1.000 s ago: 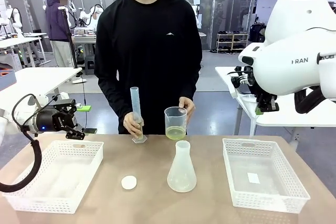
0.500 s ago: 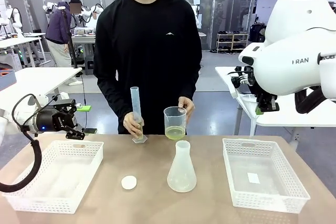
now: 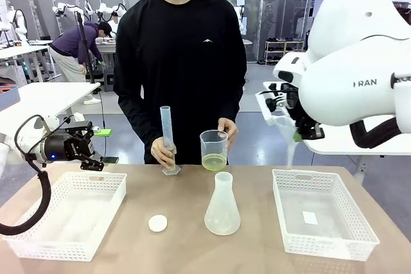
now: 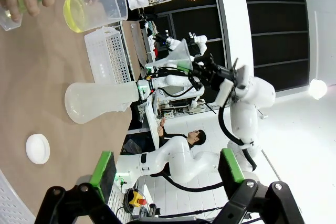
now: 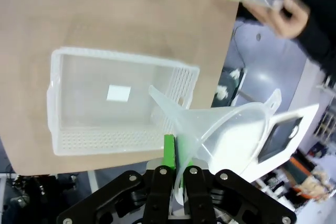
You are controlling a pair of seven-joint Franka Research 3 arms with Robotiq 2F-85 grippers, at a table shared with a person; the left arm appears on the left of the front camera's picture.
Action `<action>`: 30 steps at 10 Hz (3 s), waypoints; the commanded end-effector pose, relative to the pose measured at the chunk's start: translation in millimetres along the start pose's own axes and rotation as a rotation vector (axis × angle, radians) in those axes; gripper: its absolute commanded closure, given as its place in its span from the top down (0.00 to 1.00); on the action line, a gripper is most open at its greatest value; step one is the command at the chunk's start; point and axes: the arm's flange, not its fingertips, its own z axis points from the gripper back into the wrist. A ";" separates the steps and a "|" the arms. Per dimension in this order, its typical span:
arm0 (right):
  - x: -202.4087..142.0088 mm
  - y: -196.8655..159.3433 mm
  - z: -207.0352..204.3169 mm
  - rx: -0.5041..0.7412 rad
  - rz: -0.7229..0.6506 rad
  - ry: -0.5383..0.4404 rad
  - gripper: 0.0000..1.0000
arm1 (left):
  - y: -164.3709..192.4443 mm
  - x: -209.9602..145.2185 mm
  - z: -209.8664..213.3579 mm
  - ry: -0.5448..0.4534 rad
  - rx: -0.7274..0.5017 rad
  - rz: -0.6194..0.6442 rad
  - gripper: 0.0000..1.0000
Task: Prepare the solutions needed for the experiment.
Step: Pick up the Plastic Funnel and insert it into the Big flask.
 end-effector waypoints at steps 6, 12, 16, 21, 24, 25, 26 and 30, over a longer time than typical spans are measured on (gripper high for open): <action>62.3 33.3 22.4 -0.160 0.255 -0.318 0.04 | -2.0 0.7 -0.5 -0.001 0.003 0.002 1.00; 83.7 30.7 23.4 -0.187 0.259 -0.301 0.04 | -2.0 0.7 -0.5 -0.001 0.003 0.002 1.00; 89.5 27.1 12.1 -0.190 0.257 -0.281 0.04 | -2.0 0.7 -0.5 -0.001 0.003 0.002 1.00; 94.1 20.5 -8.2 -0.186 0.225 -0.230 0.04 | -2.0 0.7 -0.5 -0.001 0.003 0.002 1.00; 96.6 23.6 -27.4 -0.150 0.204 -0.232 0.04 | -2.0 0.7 -0.5 -0.001 0.003 0.002 1.00; 96.5 25.4 -34.3 -0.148 0.200 -0.236 0.04 | -2.0 0.7 -0.5 -0.001 0.003 0.002 1.00; 96.7 27.1 -39.7 -0.137 0.200 -0.241 0.04 | -2.0 0.7 -0.5 -0.001 0.003 0.002 1.00; 100.7 35.3 -62.3 -0.114 0.219 -0.251 0.04 | -2.0 0.7 -0.5 -0.001 0.003 0.002 1.00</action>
